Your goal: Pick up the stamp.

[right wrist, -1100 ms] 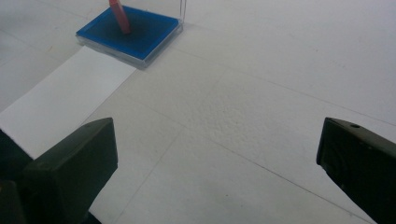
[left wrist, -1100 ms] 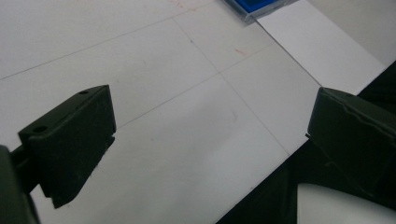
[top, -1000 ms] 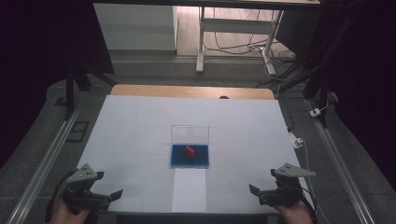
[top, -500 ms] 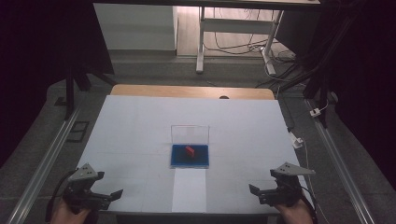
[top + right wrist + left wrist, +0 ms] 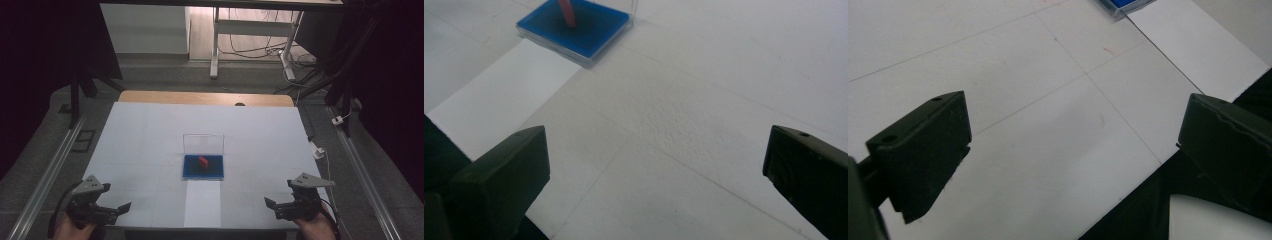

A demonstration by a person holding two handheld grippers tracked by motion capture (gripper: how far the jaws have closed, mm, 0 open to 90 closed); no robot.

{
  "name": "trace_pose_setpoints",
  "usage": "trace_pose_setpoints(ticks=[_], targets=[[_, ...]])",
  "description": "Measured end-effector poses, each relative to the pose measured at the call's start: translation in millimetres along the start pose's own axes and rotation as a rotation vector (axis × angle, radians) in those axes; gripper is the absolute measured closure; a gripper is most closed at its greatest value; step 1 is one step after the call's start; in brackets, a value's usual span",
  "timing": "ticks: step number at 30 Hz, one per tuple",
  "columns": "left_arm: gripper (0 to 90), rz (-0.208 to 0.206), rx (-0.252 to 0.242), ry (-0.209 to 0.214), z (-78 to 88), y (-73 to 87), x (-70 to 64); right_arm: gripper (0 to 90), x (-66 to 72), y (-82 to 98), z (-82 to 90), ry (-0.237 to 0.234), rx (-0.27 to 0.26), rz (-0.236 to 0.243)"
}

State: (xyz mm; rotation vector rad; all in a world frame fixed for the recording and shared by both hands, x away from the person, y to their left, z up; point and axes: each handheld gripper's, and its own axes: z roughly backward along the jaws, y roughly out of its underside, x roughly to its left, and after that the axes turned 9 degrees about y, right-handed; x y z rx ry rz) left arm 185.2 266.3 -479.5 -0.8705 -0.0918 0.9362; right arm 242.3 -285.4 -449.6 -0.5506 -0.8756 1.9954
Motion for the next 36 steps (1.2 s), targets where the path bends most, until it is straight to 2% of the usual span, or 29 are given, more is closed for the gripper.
trace_pose_setpoints(ticks=[6, 10, 15, 23, 26, 36], targets=[[0.7, 0.009, -0.006, -0.001, -0.3, -0.4, 0.0, 0.0, 6.8, -4.9, -2.7, -0.035, -0.014, 0.035], [0.5, 0.009, -0.014, -0.001, 0.0, -0.5, -0.1, 0.0, 12.1, -9.4, -5.5, -0.04, -0.026, 0.065], [0.4, -0.004, -0.005, -0.005, -0.9, -1.0, -1.3, 0.0, 16.8, -13.7, -8.9, -0.06, -0.032, 0.066], [0.4, -0.007, 0.0, -0.002, -1.8, -1.1, -1.7, 0.0, 25.7, -24.8, -18.5, -0.086, -0.032, 0.107], [0.5, -0.012, 0.007, -0.004, -2.3, -1.3, -2.2, 0.0, 27.3, -28.9, -22.8, -0.1, -0.039, 0.097], [0.4, -0.004, 0.005, -0.002, -2.4, -1.2, -1.4, 0.0, 33.9, -40.3, -37.2, -0.144, -0.044, 0.119]])
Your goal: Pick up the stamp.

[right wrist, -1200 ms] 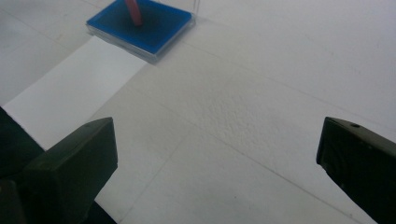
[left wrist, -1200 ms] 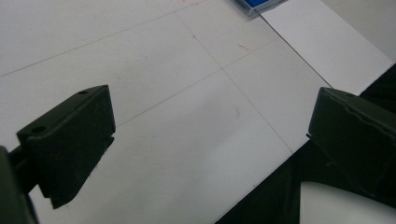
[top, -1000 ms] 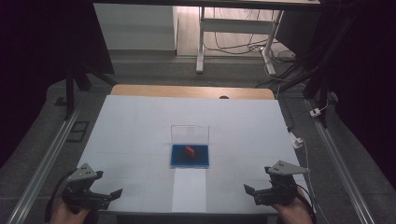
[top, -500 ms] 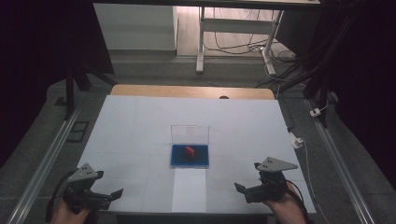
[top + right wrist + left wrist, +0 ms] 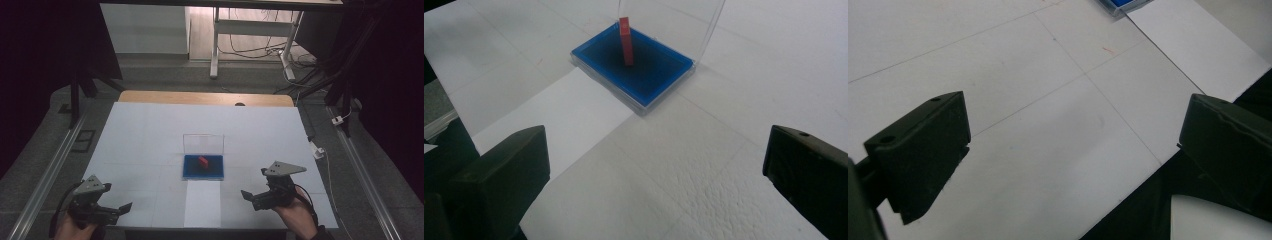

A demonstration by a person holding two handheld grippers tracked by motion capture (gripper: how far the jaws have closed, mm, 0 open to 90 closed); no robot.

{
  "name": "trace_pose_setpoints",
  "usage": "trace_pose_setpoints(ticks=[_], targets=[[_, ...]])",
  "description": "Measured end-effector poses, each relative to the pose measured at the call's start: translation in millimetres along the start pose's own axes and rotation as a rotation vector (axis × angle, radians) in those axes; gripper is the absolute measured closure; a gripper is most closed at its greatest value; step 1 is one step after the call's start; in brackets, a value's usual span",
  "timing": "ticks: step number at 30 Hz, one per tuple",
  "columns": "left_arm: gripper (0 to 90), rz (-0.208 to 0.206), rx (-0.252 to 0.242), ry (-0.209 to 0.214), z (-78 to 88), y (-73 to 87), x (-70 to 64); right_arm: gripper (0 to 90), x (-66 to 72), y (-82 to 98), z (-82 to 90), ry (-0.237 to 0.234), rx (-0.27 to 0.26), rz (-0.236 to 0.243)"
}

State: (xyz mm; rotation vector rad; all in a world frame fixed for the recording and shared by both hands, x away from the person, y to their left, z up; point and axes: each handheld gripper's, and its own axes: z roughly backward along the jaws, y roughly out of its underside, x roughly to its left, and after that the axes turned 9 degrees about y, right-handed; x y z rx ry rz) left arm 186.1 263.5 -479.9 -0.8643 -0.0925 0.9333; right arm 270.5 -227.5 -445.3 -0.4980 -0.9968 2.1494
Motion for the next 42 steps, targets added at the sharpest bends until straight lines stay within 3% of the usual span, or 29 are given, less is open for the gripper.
trace_pose_setpoints(ticks=[10, 17, 26, 42], targets=[[0.4, 0.001, 0.0, -0.002, -0.1, -0.1, 0.2, 0.0, 4.7, -6.3, -18.8, -0.035, 0.016, 0.012], [0.4, 0.001, 0.001, -0.003, -0.3, -0.2, 0.2, 0.0, 6.3, -12.3, -30.7, -0.072, 0.02, -0.038], [0.4, 0.001, 0.002, -0.002, -0.3, -0.3, 0.3, 0.0, 13.0, -22.7, -44.9, -0.075, 0.031, 0.022], [0.3, 0.004, 0.0, -0.001, 0.0, 0.1, 0.7, 0.0, 29.0, -43.8, -89.0, -0.091, 0.084, 0.125]])
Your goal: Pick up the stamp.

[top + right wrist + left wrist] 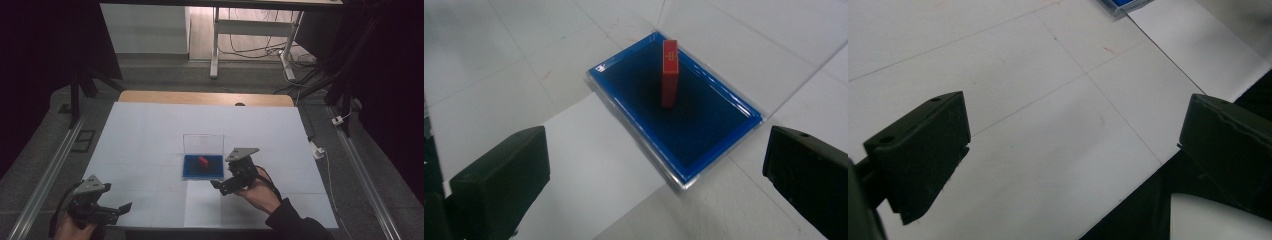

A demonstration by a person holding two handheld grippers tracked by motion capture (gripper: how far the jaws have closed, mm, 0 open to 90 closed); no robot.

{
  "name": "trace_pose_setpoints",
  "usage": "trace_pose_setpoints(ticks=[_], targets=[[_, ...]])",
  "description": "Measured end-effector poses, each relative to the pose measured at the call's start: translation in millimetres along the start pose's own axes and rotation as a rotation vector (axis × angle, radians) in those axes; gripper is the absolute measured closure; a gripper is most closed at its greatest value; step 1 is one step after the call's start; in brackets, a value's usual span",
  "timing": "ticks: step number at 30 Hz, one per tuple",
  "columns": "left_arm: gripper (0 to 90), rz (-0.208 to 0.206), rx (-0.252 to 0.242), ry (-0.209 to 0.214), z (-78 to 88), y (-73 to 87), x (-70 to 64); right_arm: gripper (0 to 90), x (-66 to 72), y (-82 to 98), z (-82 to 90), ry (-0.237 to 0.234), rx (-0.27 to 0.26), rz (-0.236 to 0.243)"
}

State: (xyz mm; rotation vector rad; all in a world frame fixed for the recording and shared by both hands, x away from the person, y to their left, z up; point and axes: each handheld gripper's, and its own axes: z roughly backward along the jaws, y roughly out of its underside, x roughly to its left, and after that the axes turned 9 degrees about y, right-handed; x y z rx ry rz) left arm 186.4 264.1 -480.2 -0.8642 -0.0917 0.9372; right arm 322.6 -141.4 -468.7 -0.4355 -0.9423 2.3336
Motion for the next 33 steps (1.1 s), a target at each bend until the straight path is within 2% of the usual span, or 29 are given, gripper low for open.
trace_pose_setpoints(ticks=[8, 14, 18, 21, 24, 25, 26, 27, 29, 33], targets=[[0.3, -0.001, -0.001, 0.0, 0.2, 0.3, -0.2, 0.0, 0.1, -13.2, -22.7, 0.008, 0.019, 0.02], [0.4, -0.005, 0.001, 0.0, 0.0, 0.3, -0.6, 0.0, -1.2, -21.4, -46.2, 0.024, 0.045, 0.022], [0.4, -0.004, 0.002, -0.001, 0.0, 0.3, -0.6, 0.7, -0.9, -24.6, -54.5, 0.028, 0.049, 0.028], [0.4, -0.001, 0.0, -0.004, 0.1, 0.3, -0.3, 8.1, 0.1, -27.5, -60.3, 0.032, 0.042, 0.054], [0.4, -0.001, -0.001, -0.003, 0.2, 0.3, -0.2, 19.2, 0.0, -30.1, -64.5, 0.034, 0.034, 0.069], [0.4, 0.0, -0.001, -0.003, 0.2, 0.3, -0.2, 29.9, 0.5, -32.4, -66.7, 0.024, 0.039, 0.068], [0.4, 0.0, -0.001, -0.003, 0.2, 0.3, -0.2, 29.9, 0.5, -32.4, -66.7, 0.024, 0.039, 0.068], [0.4, 0.0, -0.001, -0.002, 0.2, 0.3, -0.1, 34.5, 0.3, -33.0, -67.5, 0.021, 0.042, 0.08], [0.5, 0.0, -0.002, -0.002, 0.3, 0.4, -0.1, 49.4, 0.4, -35.2, -70.8, 0.002, 0.062, 0.093], [0.5, -0.001, -0.003, -0.002, 0.6, 0.5, -0.1, 59.7, 0.2, -35.2, -73.2, -0.002, 0.073, 0.091]])
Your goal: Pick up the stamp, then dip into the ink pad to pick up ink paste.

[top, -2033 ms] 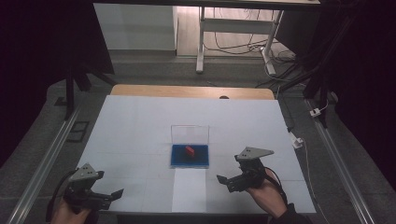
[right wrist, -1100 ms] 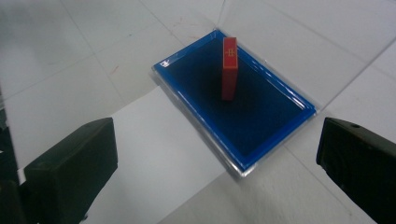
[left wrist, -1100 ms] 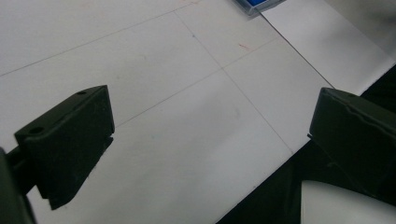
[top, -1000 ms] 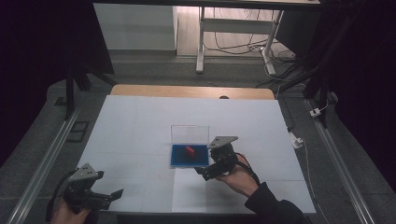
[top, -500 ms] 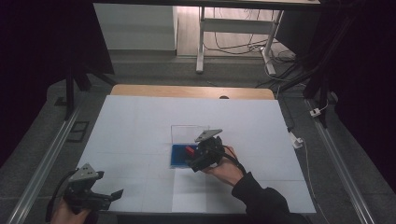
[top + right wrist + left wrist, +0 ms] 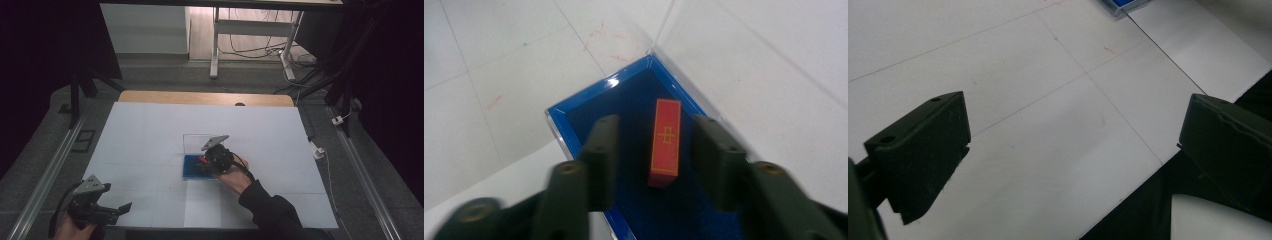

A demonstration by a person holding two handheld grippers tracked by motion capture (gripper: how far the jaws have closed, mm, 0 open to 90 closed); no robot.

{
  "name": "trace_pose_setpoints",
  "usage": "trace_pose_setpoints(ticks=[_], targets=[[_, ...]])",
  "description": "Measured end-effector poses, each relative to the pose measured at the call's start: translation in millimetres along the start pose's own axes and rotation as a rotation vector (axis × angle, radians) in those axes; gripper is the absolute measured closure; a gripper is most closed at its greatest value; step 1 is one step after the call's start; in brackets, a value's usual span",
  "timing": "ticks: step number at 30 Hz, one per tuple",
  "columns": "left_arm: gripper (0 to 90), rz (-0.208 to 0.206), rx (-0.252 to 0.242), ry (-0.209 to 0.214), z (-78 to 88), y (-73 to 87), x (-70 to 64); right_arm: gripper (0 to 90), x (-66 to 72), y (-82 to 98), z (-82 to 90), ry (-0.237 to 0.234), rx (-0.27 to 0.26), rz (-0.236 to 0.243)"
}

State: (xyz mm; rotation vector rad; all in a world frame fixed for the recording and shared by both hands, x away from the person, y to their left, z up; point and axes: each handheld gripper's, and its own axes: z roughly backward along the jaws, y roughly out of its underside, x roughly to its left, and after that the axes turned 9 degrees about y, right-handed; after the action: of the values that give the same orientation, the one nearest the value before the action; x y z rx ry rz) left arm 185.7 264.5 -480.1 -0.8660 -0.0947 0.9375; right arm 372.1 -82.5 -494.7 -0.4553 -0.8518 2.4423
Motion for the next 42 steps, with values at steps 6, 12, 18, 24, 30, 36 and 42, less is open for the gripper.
trace_pose_setpoints(ticks=[6, 12, 18, 24, 30, 36, 42], targets=[[0.5, -0.001, 0.002, 0.001, 0.2, -0.1, 0.0, 77.7, -2.4, 1.2, -1.0, 0.003, 0.004, -0.013], [0.5, -0.001, -0.002, 0.003, 0.2, 0.1, 0.1, 79.7, -3.5, 1.4, -0.7, 0.008, 0.006, -0.019], [0.7, 0.013, -0.013, 0.019, 1.6, 0.6, 2.4, 79.8, -4.4, -0.3, 6.9, -0.01, -0.019, -0.01], [1.3, 0.006, -0.009, 0.021, 1.3, 0.5, 1.9, 79.8, -8.5, 0.0, 15.0, -0.034, -0.041, -0.021], [1.3, 0.01, -0.013, 0.025, 1.5, 0.6, 2.1, 79.8, -9.9, -0.7, 23.2, -0.05, -0.057, -0.027], [1.3, 0.009, -0.014, 0.027, 1.8, 0.6, 1.9, 79.8, -12.4, -1.2, 28.4, -0.044, -0.062, -0.023], [1.3, 0.011, -0.018, 0.031, 2.3, 1.0, 2.9, 79.9, -12.6, -2.3, 29.0, -0.042, -0.062, -0.019]])
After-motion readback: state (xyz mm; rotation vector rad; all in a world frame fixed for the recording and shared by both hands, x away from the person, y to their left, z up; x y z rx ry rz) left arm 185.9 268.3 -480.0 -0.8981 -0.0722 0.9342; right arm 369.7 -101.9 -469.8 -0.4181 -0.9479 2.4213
